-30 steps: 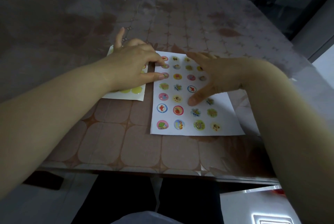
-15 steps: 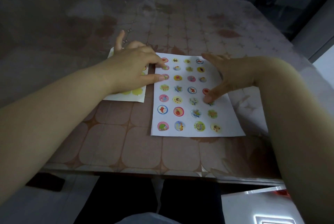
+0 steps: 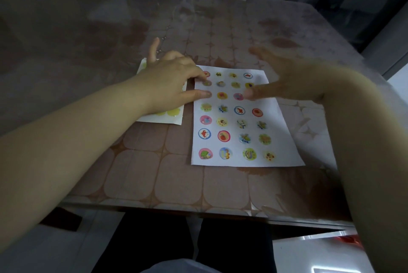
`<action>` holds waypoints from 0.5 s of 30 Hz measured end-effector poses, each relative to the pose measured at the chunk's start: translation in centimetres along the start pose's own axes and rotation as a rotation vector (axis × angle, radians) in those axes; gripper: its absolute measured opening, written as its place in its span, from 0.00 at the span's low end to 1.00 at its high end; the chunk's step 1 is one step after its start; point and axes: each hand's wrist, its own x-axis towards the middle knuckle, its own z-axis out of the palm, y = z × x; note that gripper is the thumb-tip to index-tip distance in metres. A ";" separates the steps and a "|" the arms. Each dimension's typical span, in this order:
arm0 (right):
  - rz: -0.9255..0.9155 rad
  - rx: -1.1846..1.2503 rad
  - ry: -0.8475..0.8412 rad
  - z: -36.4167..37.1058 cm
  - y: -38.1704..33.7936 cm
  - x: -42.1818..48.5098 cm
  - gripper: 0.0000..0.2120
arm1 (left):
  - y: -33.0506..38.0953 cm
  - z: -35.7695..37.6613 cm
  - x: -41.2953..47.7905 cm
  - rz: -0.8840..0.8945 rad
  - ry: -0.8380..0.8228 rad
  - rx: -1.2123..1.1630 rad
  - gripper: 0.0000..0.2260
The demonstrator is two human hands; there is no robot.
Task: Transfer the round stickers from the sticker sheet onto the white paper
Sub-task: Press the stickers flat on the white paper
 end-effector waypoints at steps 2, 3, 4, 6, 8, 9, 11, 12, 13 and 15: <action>-0.064 -0.009 -0.043 1.3 -1.9 -0.1 0.56 | 0.0 0.1 0.1 -0.001 0.004 0.018 0.20; -0.110 -0.011 -0.065 2.1 -2.7 -0.1 0.56 | 0.0 0.2 0.2 -0.005 0.004 0.021 0.20; -0.163 -0.011 -0.082 3.0 -3.5 0.0 0.56 | -0.1 0.2 0.2 -0.008 0.004 0.023 0.19; -0.234 -0.048 -0.083 4.4 -4.6 0.2 0.54 | -0.2 0.3 0.3 -0.005 0.004 0.027 0.19; -0.245 -0.104 -0.082 5.2 -4.9 0.6 0.58 | -0.3 0.3 0.3 0.004 0.010 0.026 0.19; -0.228 -0.121 -0.092 5.3 -4.9 0.7 0.60 | -0.3 0.4 0.3 0.005 0.013 0.024 0.19; -0.197 -0.145 -0.091 5.4 -4.9 1.0 0.62 | -0.4 0.4 0.3 0.003 0.016 0.026 0.19; -0.183 -0.160 -0.088 5.4 -4.9 0.9 0.62 | -0.4 0.4 0.2 0.001 0.015 0.027 0.19; -0.169 -0.174 -0.085 5.4 -4.9 0.9 0.63 | -0.4 0.4 0.2 0.000 0.013 0.027 0.20; -0.146 -0.201 -0.084 5.6 -4.9 0.8 0.63 | -0.4 0.5 0.2 -0.003 0.008 0.033 0.20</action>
